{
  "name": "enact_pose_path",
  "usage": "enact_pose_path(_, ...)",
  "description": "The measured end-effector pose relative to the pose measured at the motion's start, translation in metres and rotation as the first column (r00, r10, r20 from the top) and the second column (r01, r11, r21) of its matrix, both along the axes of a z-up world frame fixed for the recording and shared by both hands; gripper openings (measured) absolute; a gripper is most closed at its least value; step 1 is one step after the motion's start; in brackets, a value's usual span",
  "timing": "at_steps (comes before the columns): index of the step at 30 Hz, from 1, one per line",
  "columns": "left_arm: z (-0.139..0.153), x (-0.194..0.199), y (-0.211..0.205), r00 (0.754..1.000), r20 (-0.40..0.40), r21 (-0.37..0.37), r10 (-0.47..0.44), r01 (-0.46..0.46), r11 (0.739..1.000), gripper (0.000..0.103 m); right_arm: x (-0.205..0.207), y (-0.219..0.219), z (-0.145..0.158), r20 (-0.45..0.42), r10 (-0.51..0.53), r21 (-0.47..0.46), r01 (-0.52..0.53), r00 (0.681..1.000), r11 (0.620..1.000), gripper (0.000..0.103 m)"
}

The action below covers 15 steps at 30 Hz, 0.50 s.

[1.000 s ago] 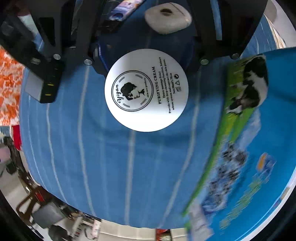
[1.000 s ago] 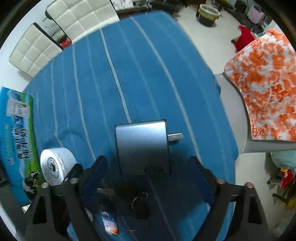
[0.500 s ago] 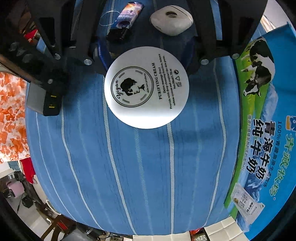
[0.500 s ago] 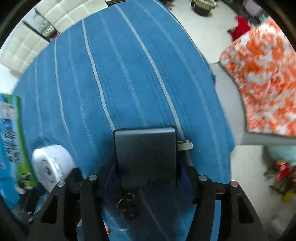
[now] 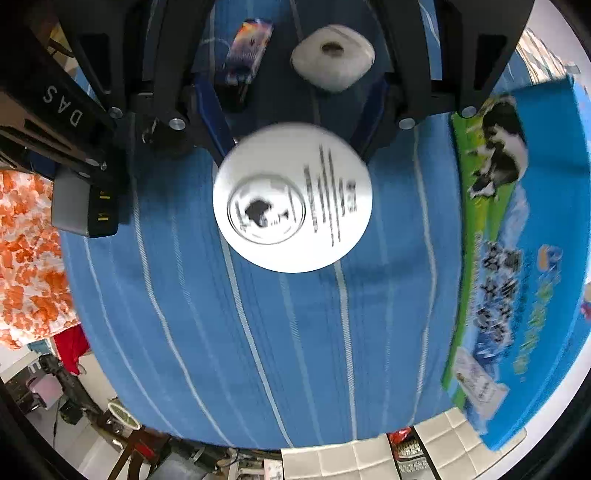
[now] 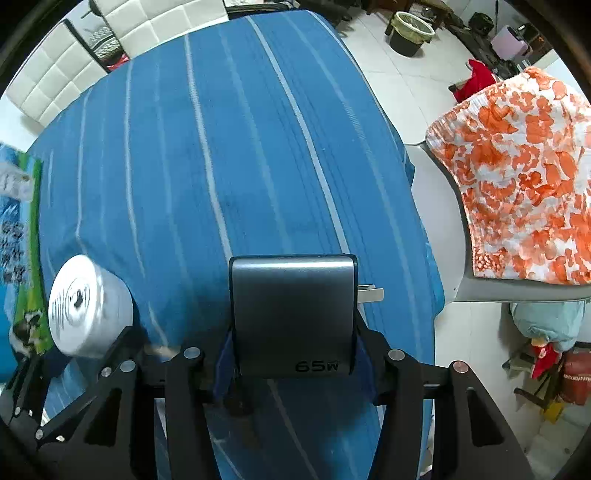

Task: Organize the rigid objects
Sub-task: 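Grasp the white cream jar with the left tool while the right tool grasps the grey charger, then carry the cream jar and charger with both tools into the blue box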

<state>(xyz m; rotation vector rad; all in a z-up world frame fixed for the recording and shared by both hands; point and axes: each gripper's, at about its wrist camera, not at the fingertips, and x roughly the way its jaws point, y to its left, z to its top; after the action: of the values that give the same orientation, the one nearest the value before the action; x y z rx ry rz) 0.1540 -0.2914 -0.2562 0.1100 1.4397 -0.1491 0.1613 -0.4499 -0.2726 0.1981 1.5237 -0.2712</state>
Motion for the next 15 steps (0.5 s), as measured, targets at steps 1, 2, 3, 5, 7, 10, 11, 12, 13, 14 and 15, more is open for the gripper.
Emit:
enact_pose_path(1, 0.002, -0.002, 0.006, 1.000, 0.009, -0.010, 0.001, -0.001, 1.000, 0.060, -0.003, 0.002, 0.004, 0.008, 0.008, 0.001, -0.008, 1.000, 1.000, 0.056)
enact_pose_path(2, 0.007, -0.006, 0.009, 1.000, 0.020, -0.017, -0.004, 0.004, 1.000, 0.060, -0.006, 0.003, 0.007, 0.017, 0.015, 0.005, -0.015, 1.000, 1.000, 0.056)
enact_pose_path(3, 0.010, -0.009, 0.011, 0.999, 0.031, -0.019, -0.011, 0.012, 1.000, 0.060, -0.009, 0.005, 0.010, 0.023, 0.017, 0.007, -0.017, 1.000, 1.000, 0.056)
enact_pose_path(5, 0.020, -0.016, 0.013, 0.997, 0.061, -0.016, -0.037, 0.038, 0.999, 0.049, -0.014, 0.010, 0.018, 0.037, 0.026, 0.008, -0.026, 0.999, 1.000, 0.056)
enact_pose_path(7, 0.029, -0.021, 0.018, 0.996, 0.077, -0.019, -0.053, 0.055, 0.998, 0.003, -0.019, 0.014, 0.024, 0.045, 0.042, 0.007, -0.042, 0.998, 0.999, 0.056)
enact_pose_path(10, 0.016, -0.018, 0.022, 0.997, 0.020, -0.025, -0.075, 0.076, 0.997, 0.004, -0.021, 0.020, 0.021, 0.035, 0.047, 0.015, -0.047, 0.998, 0.999, 0.056)
enact_pose_path(11, 0.007, -0.014, 0.033, 0.999, -0.001, -0.051, -0.054, 0.054, 0.997, 0.004, -0.021, 0.020, 0.019, 0.030, 0.041, 0.025, -0.042, 0.999, 0.999, 0.056)
enact_pose_path(12, 0.001, -0.013, 0.040, 0.999, -0.017, -0.088, -0.027, 0.025, 0.996, 0.004, -0.023, 0.019, 0.017, 0.024, 0.030, 0.042, -0.031, 0.999, 0.999, 0.056)
enact_pose_path(13, -0.005, -0.011, 0.047, 0.999, -0.032, -0.105, -0.007, 0.003, 0.994, 0.004, -0.024, 0.019, 0.017, 0.022, 0.026, 0.050, -0.027, 0.999, 0.998, 0.056)
enact_pose_path(14, -0.008, -0.011, 0.051, 0.999, -0.048, -0.120, 0.015, -0.021, 0.993, 0.006, -0.025, 0.018, 0.017, 0.023, 0.021, 0.052, -0.022, 1.000, 0.998, 0.056)
enact_pose_path(15, -0.010, -0.011, 0.056, 0.997, -0.065, -0.134, 0.037, -0.046, 0.990, 0.011, -0.027, 0.016, 0.017, 0.025, 0.017, 0.052, -0.018, 1.000, 0.999, 0.056)
